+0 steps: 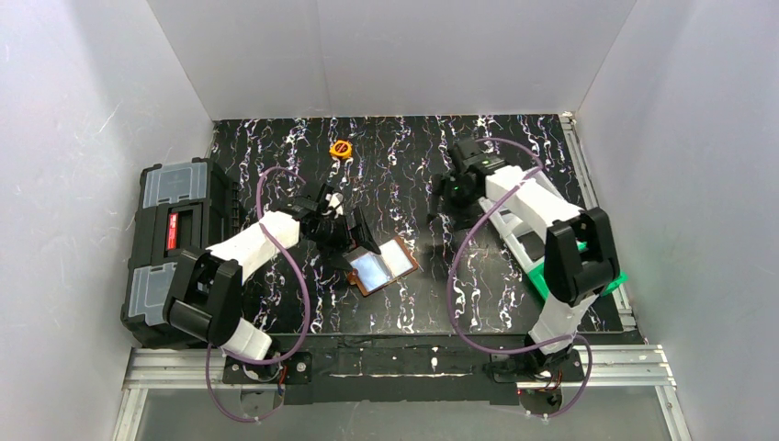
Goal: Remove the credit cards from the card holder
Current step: Remove the credit card from the card holder.
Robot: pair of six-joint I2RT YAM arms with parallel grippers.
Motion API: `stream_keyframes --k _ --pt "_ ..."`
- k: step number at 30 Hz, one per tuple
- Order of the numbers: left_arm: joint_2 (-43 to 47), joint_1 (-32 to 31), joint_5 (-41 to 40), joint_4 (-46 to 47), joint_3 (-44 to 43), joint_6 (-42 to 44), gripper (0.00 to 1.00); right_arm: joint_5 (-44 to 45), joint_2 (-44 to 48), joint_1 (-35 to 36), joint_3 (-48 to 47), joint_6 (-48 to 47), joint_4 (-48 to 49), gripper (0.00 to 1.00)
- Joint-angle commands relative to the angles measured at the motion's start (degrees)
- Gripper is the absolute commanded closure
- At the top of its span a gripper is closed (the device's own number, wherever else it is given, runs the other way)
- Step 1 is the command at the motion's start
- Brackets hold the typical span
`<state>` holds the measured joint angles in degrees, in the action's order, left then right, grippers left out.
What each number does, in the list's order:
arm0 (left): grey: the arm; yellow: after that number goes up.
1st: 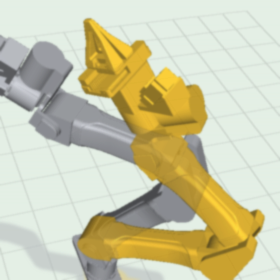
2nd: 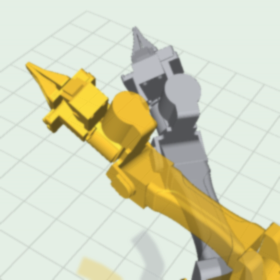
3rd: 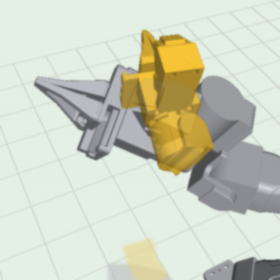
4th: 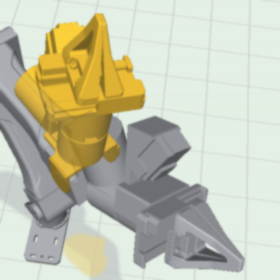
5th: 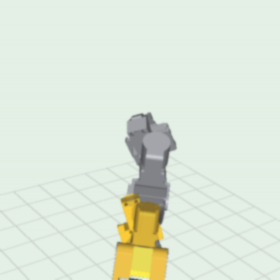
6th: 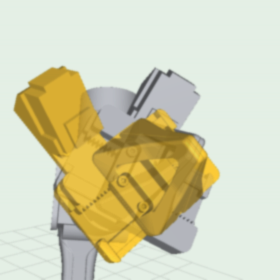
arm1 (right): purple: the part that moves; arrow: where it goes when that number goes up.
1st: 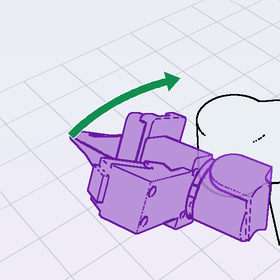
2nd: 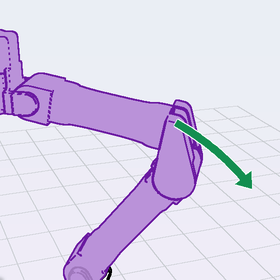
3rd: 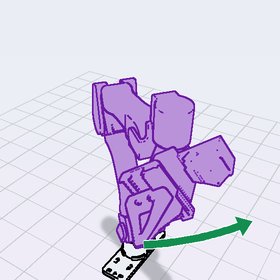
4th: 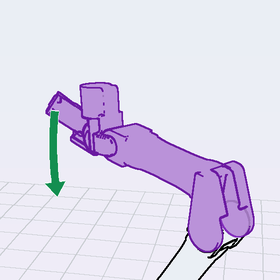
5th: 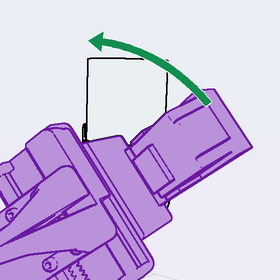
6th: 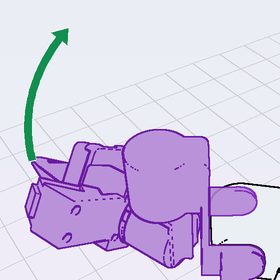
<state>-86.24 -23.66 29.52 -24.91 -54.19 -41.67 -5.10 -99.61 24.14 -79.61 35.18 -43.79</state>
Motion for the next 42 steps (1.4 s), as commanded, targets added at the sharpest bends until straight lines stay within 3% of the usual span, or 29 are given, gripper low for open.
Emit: stream_keyframes --k 1,6,12,16,21,31,35,42 --pt "3.5 -0.2 -3.7 -0.7 2.6 -2.1 0.02 -5.6 -2.3 5.7 0.7 -2.6 6.6 0.24" --pt "4.9 -0.2 -6.5 -0.5 5.2 -3.8 0.03 -5.9 -7.1 11.3 0.3 -3.5 8.9 0.32" --pt "3.7 -0.2 -11.4 -0.5 7.8 -5.1 0.27 -5.7 -12.8 16.4 -0.2 -3.6 10.2 0.47" --pt "0.6 -0.3 -12.2 0.6 7.7 -4.6 0.49 -4.1 -13.4 18.2 0.7 -1.1 8.9 0.58" --pt "-2.3 -0.4 -13.6 0.3 6.0 -3.4 0.65 -5.1 -11.6 18.9 3.8 1.5 9.0 0.62" --pt "-6.9 -0.3 -16.0 -3.0 -0.9 1.0 0.73 -8.7 -8.7 20.8 8.1 5.6 11.0 0.65" --pt "-5.9 -0.4 -16.4 -5.2 -3.1 2.9 0.70 -8.3 -7.5 20.8 7.3 5.6 10.3 0.64" --pt "-2.3 -2.6 -17.9 -10.7 -7.1 6.9 0.56 -6.0 -3.6 19.1 6.3 6.1 9.0 0.43"
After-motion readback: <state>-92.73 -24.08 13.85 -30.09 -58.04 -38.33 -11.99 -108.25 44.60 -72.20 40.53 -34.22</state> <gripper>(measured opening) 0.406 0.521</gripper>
